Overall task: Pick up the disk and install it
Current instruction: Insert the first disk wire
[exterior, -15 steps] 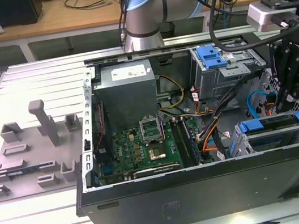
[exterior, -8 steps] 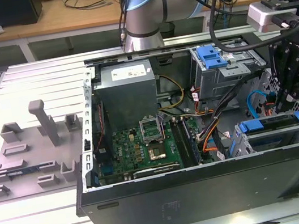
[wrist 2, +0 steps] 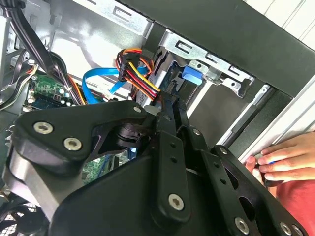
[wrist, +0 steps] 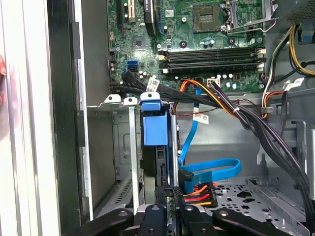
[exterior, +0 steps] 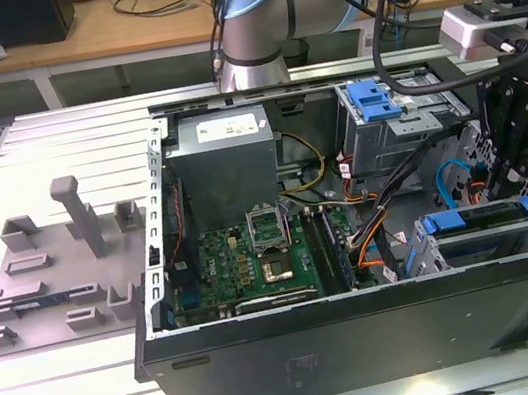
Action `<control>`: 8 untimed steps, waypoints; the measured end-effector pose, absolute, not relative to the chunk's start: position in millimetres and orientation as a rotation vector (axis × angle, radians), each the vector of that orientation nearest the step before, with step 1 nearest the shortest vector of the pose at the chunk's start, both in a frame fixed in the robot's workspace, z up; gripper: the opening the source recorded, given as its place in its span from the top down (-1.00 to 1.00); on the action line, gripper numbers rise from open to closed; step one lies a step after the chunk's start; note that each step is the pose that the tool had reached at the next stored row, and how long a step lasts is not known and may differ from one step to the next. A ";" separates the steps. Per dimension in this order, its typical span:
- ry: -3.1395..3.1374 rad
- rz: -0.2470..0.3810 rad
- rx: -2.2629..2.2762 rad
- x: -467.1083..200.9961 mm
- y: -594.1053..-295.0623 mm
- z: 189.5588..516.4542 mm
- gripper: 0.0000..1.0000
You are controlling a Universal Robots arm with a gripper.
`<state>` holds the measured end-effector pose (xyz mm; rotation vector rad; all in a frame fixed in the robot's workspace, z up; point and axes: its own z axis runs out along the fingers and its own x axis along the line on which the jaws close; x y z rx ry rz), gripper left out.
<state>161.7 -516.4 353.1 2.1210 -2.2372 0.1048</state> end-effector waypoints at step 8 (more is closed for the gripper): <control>-2.237 0.105 2.121 161.6 -516.7 352.8 0.66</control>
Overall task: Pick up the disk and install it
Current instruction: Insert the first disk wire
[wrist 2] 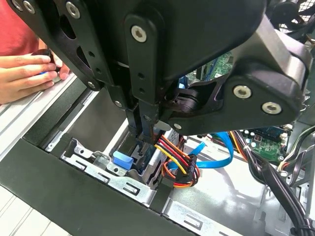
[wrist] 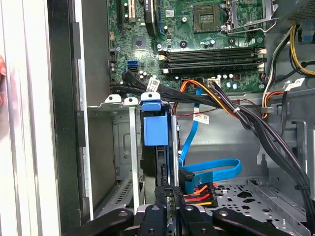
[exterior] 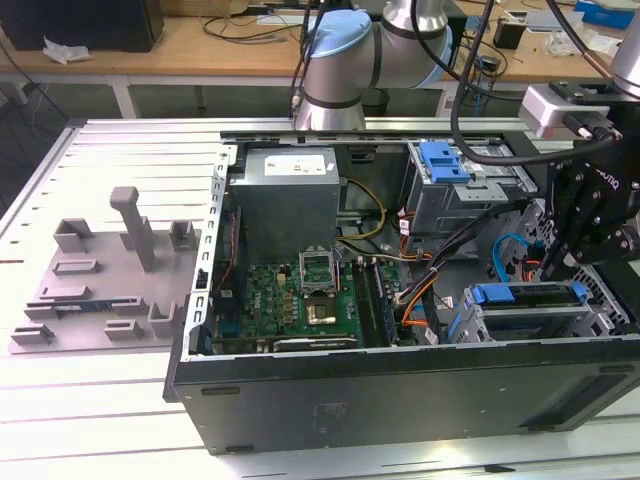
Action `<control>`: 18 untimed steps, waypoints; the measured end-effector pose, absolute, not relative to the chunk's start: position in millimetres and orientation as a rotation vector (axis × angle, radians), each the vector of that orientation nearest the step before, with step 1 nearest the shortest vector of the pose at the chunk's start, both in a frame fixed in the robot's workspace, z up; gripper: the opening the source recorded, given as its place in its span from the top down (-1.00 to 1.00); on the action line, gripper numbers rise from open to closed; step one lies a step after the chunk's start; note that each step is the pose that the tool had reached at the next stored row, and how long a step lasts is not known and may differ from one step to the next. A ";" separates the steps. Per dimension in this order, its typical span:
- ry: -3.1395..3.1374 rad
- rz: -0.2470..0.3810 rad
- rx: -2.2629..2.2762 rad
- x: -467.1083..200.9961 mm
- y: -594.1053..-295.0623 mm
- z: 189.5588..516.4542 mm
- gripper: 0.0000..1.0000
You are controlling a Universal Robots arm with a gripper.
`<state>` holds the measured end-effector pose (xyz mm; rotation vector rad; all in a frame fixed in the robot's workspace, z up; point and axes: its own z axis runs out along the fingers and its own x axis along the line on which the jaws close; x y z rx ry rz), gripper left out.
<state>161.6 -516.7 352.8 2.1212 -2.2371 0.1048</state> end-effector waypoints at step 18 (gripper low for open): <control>-2.223 0.105 2.136 161.6 -518.2 351.0 0.66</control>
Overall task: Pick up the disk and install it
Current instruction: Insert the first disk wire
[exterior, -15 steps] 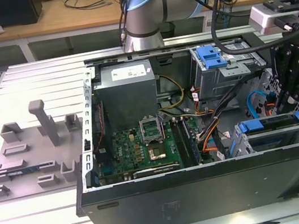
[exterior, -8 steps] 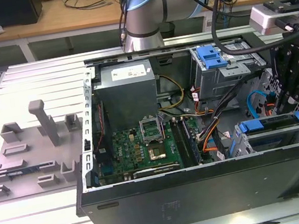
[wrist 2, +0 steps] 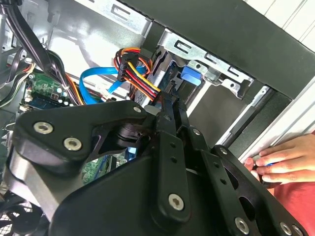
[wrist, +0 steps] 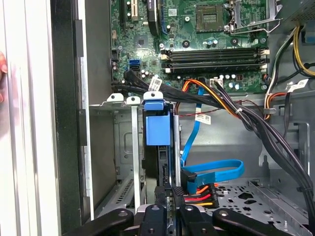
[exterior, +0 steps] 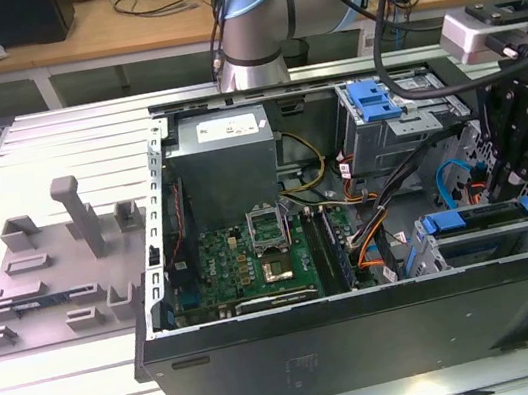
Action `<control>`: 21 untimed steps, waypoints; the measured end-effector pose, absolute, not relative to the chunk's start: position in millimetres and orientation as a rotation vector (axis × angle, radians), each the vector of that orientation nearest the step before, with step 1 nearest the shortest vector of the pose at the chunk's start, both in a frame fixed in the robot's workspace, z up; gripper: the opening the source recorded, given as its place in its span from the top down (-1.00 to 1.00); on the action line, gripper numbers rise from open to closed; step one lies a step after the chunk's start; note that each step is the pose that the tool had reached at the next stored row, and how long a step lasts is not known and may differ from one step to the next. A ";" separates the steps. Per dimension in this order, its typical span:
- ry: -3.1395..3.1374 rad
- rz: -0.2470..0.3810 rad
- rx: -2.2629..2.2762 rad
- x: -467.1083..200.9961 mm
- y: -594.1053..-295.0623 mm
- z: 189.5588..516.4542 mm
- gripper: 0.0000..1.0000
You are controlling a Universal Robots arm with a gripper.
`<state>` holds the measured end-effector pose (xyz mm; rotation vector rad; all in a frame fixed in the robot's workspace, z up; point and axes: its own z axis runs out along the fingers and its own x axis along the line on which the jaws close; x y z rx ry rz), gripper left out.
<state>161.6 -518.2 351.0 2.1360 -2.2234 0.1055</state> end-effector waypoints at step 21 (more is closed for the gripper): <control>-2.223 0.105 2.136 161.6 -518.3 345.8 0.66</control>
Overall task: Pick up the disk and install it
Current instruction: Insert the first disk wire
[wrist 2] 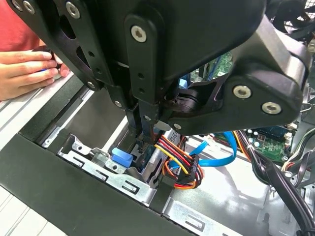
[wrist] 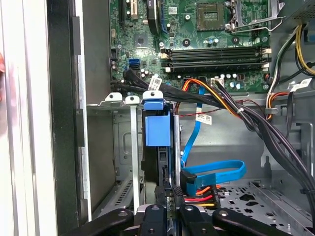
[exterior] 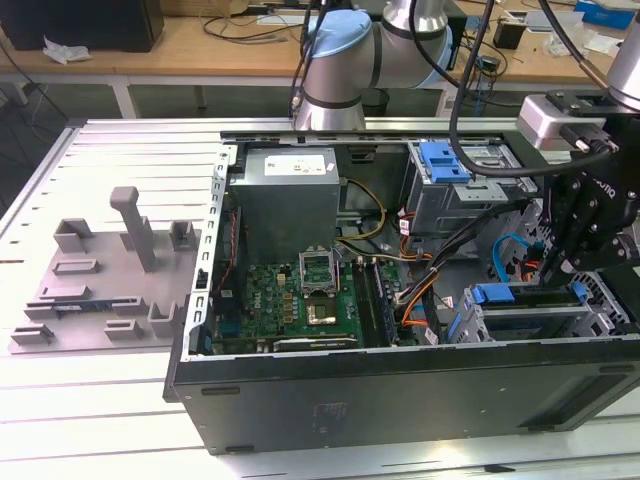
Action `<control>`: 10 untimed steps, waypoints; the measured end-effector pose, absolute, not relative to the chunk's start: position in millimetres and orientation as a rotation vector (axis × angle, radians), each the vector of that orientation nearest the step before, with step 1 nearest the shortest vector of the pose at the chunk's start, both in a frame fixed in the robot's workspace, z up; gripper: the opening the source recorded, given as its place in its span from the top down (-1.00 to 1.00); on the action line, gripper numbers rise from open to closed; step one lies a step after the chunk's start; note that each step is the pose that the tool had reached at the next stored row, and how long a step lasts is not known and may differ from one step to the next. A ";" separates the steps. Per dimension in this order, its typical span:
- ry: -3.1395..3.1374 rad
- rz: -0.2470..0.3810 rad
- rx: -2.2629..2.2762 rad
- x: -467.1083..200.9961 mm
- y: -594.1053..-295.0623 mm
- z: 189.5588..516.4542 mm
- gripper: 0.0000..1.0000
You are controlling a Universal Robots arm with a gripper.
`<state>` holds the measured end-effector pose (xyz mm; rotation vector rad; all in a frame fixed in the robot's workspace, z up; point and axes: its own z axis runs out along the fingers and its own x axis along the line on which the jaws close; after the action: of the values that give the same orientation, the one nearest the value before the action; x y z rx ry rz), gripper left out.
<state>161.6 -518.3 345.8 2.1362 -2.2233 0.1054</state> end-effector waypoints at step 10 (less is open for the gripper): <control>-2.223 0.106 2.136 162.2 -518.3 342.5 0.66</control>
<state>162.2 -518.3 342.5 2.1362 -2.2233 0.1057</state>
